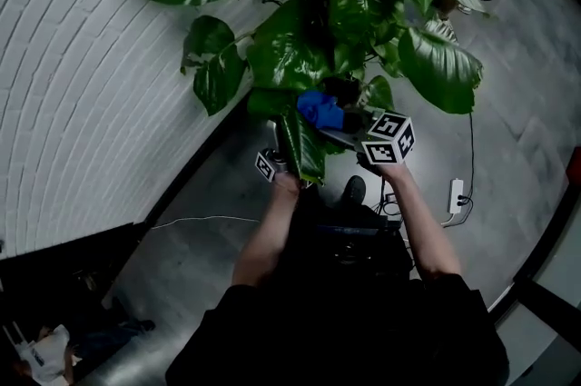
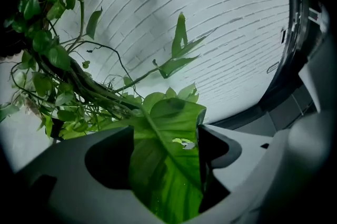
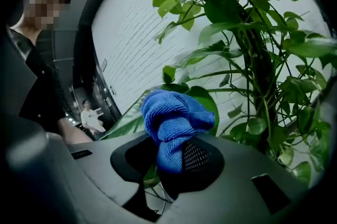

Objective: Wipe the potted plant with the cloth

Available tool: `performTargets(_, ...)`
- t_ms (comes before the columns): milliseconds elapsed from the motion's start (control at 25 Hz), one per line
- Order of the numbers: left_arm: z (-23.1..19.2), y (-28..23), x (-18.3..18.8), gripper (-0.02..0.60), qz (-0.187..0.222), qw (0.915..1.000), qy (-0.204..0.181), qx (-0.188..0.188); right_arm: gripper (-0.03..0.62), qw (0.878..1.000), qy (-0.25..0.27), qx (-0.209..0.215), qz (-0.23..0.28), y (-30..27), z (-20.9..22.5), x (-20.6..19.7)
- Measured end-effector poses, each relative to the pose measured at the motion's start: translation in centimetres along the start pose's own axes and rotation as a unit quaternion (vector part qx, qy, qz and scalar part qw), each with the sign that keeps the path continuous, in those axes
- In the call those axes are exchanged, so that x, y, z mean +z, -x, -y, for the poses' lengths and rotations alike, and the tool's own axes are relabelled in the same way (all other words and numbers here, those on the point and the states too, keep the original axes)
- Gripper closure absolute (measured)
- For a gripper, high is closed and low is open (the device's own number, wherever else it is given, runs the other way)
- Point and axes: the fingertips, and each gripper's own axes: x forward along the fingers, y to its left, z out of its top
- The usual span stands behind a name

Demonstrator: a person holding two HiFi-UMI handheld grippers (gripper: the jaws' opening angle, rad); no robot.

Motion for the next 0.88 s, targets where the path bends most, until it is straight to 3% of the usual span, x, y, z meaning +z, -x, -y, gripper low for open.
performTargets(160,0.2,-0.1,0.1,0.187,0.007,1.0000,-0.007,-0.002,0.473,0.999,0.027,0.038,-0.027,2.1,-2.8,-2.4)
performTargets(280,0.4,-0.3,0.0,0.187,0.005,0.9999,-0.011,0.001,0.474,0.999,0.003,0.034,0.041,5.2,-2.2,-0.6)
performTargets(400,0.2,-0.5,-0.4,0.187,0.001,0.9999,-0.015,0.005,0.473,0.988,-0.035,-0.038,0.146,9.0,2.4,3.6)
performTargets(520,0.0,-0.6,-0.6,0.187,-0.002,0.9998,-0.017,0.010,0.473,0.976,-0.048,-0.107,0.183,10.3,7.3,6.6)
performTargets(720,-0.5,-0.5,-0.9,0.187,-0.003,0.9997,-0.021,0.013,0.473,0.983,-0.055,-0.082,0.152,6.0,10.2,8.1)
performTargets(880,-0.4,-0.6,-1.3,0.187,0.000,0.9996,-0.025,0.013,0.473,0.993,-0.047,-0.044,0.099,3.5,9.5,6.4)
